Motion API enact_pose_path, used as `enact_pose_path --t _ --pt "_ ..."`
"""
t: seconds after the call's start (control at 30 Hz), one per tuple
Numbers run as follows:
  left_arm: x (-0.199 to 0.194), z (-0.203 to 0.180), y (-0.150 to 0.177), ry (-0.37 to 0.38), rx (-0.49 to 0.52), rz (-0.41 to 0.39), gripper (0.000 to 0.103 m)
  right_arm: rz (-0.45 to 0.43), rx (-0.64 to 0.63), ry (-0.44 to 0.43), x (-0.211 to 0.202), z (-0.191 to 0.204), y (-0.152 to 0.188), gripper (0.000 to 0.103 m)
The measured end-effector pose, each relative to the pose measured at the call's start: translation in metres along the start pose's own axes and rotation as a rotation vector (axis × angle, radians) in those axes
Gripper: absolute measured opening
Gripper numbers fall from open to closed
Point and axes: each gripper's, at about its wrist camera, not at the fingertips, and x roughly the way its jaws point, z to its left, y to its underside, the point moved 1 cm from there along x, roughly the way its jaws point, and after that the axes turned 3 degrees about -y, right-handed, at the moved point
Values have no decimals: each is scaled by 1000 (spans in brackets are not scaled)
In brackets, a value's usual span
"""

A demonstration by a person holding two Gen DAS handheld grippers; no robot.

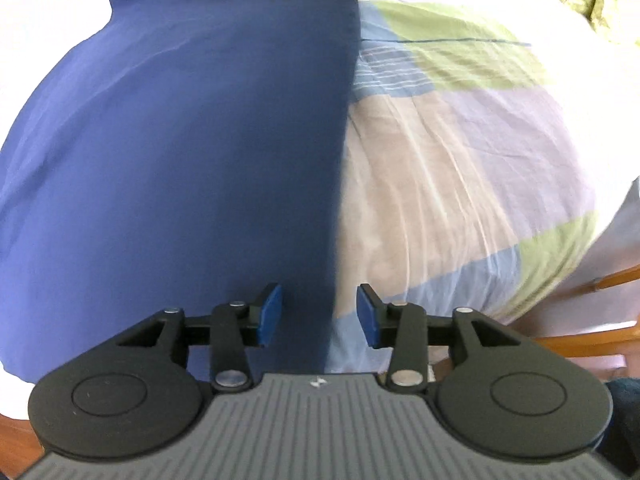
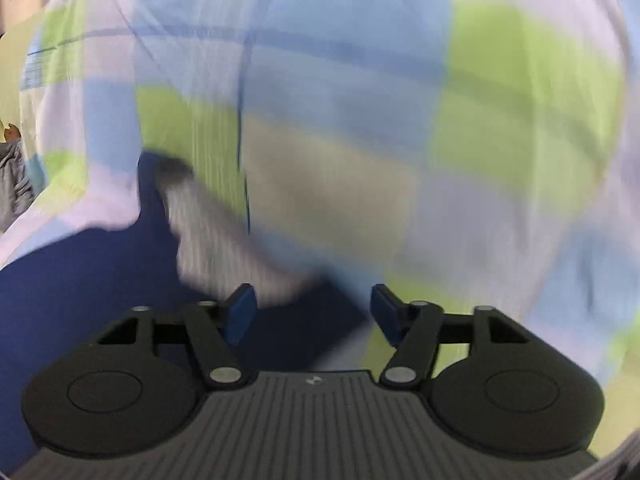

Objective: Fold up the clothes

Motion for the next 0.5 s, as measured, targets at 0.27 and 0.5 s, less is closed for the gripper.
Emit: enact_pose_path --t 0.27,0.5 --pt "14 -31 2 -173 21 7 24 140 199 -53 -6 -20 90 62" --pt "4 -24 11 -213 56 37 33 101 257 -109 -9 -39 78 65"
